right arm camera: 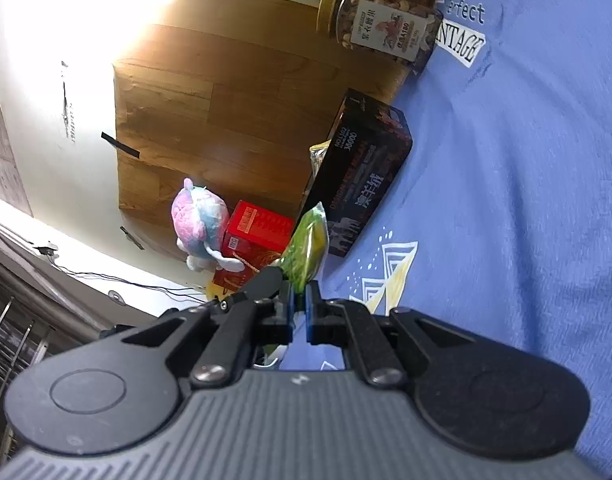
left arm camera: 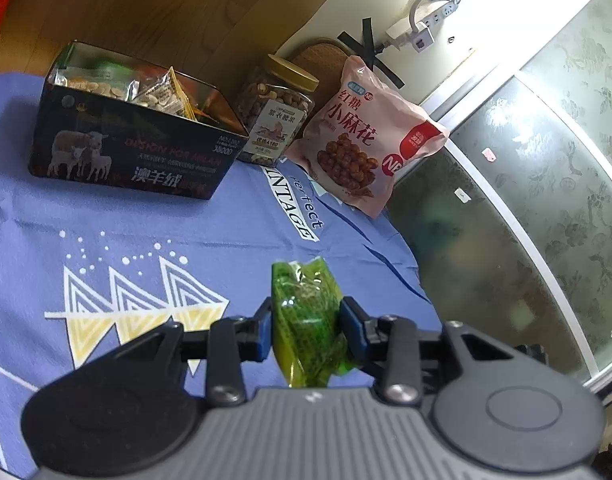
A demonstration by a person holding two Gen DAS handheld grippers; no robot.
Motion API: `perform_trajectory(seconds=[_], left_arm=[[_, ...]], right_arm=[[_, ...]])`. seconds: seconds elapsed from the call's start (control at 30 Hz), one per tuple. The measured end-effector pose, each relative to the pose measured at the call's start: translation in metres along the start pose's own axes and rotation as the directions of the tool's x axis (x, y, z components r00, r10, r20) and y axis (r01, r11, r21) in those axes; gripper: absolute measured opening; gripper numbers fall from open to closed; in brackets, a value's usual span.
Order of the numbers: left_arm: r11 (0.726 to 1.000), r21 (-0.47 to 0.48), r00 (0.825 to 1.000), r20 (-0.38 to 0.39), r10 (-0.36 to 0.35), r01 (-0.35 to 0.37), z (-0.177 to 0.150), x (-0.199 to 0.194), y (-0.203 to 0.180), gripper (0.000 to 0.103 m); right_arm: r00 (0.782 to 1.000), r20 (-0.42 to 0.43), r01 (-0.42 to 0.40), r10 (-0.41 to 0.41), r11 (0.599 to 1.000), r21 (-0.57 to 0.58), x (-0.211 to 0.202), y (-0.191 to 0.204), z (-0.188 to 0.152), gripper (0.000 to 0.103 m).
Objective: Organize snacks
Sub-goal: 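Lift the green jelly bag with the left gripper toward the tin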
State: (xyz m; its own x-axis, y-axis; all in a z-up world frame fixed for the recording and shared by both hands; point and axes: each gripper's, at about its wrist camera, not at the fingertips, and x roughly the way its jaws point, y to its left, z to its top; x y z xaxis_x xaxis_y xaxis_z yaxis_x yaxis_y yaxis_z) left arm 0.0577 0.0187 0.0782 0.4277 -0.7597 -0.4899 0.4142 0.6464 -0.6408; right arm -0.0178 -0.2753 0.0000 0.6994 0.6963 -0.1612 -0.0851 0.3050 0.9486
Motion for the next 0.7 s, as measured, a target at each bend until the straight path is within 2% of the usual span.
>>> perform_trajectory(seconds=[0.43, 0.7], left_arm=[[0.999, 0.025, 0.999, 0.027, 0.042, -0.043, 0.023, -0.010, 0.014, 0.034], [0.990, 0.079, 0.991, 0.078, 0.107, -0.113, 0.079, -0.004, 0.026, 0.035]], right_arm=[[0.999, -0.041, 0.030, -0.034, 0.995, -0.093, 0.032, 0.016, 0.009, 0.008], [0.994, -0.076, 0.056, -0.075, 0.972, -0.228, 0.085, 0.038, 0.046, 0.008]])
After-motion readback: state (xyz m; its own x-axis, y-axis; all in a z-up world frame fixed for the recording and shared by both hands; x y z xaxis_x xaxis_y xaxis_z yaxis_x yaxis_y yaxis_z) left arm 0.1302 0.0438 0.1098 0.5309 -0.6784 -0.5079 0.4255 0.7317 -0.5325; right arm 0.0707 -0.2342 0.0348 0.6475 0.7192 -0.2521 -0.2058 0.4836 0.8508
